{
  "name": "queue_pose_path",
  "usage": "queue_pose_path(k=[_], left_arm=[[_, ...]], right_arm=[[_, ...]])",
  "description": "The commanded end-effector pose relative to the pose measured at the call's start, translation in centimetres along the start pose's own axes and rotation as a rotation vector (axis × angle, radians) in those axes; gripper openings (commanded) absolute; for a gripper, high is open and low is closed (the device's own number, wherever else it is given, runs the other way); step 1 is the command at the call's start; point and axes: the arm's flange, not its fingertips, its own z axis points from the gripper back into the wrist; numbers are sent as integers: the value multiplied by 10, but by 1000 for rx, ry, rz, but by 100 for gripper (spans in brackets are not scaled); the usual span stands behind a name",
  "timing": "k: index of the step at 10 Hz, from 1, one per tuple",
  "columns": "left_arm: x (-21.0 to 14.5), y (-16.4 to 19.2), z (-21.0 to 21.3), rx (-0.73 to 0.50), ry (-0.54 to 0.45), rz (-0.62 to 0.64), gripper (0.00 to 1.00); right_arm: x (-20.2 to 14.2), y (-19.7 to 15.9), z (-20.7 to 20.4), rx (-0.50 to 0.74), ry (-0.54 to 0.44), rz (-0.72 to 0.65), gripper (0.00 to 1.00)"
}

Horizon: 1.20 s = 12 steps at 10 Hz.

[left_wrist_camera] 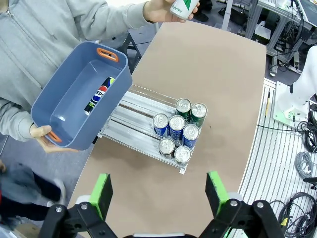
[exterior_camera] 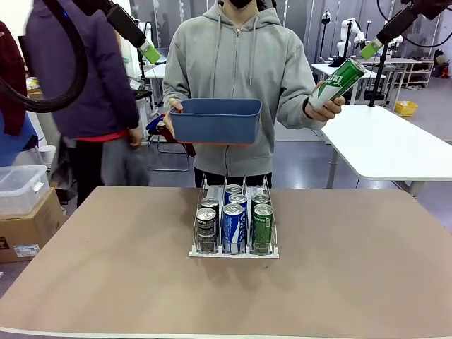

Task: Fill the beverage cans into the dispenser.
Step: Pick up the Sprite handed by the human.

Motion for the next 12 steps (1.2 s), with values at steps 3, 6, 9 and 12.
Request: queue_pose_path(k=[3,6,9,12], left_arm=[[-3,-2,2,-14,-3,20,100],[-3,-2,2,-14,-3,20,100],[-3,-2,2,-14,-3,20,100],[-3,-2,2,-14,-3,20,100]], right_arm=[[4,-8,-20,31,-16,38,100],[6,-10,-31,37,-12,35,100],[5,-13,-42,75,-1,19,100],[2,-15,-53,89,11,6,100]])
